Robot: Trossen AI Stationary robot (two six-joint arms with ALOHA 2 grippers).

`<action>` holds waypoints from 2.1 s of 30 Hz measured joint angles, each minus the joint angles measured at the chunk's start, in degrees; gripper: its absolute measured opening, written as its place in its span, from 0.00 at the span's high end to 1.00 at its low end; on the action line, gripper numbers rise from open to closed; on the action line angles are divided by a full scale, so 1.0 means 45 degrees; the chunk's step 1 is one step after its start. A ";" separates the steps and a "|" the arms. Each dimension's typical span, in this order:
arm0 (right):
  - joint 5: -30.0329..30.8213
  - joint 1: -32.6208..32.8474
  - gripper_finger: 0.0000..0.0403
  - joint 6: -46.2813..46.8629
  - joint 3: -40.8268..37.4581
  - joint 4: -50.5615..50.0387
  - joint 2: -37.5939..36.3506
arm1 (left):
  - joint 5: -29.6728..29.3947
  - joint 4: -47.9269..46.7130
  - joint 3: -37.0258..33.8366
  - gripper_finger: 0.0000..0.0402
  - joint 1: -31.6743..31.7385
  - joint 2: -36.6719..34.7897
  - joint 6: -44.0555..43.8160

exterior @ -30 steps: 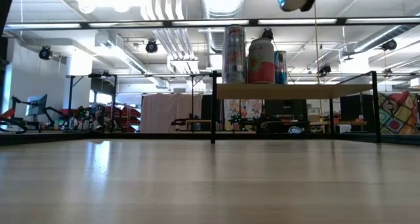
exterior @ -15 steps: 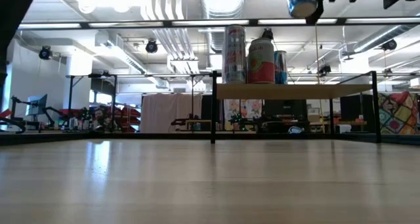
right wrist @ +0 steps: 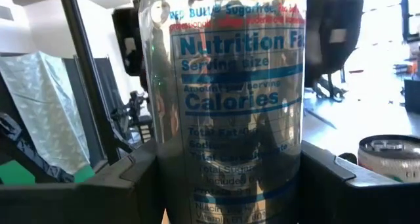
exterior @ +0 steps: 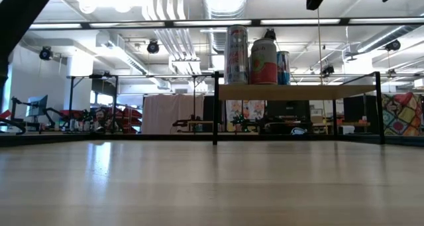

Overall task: Place canned beverage on shelf
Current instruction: Put the top blue soda can aligned with the other blue soda can on the shelf

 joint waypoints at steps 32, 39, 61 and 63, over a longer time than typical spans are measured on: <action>0.2120 -0.0252 0.22 0.0721 0.0019 -0.3655 -0.0746 | 0.0192 -0.1188 0.0583 0.56 0.0745 0.0899 0.0132; 0.2913 -0.0244 0.26 0.0330 0.0852 -0.4464 -0.1534 | 0.0191 -0.1801 0.0554 0.56 0.0703 0.0948 0.0718; 0.1987 -0.0232 0.24 -0.1763 0.4804 -0.7429 0.2068 | 0.0255 -0.1657 0.0549 0.56 0.0708 0.0933 0.1287; 0.1991 -0.0242 0.27 -0.1921 0.5148 -0.8020 0.2013 | 0.0255 -0.1574 0.0549 0.56 0.0706 0.0933 0.1339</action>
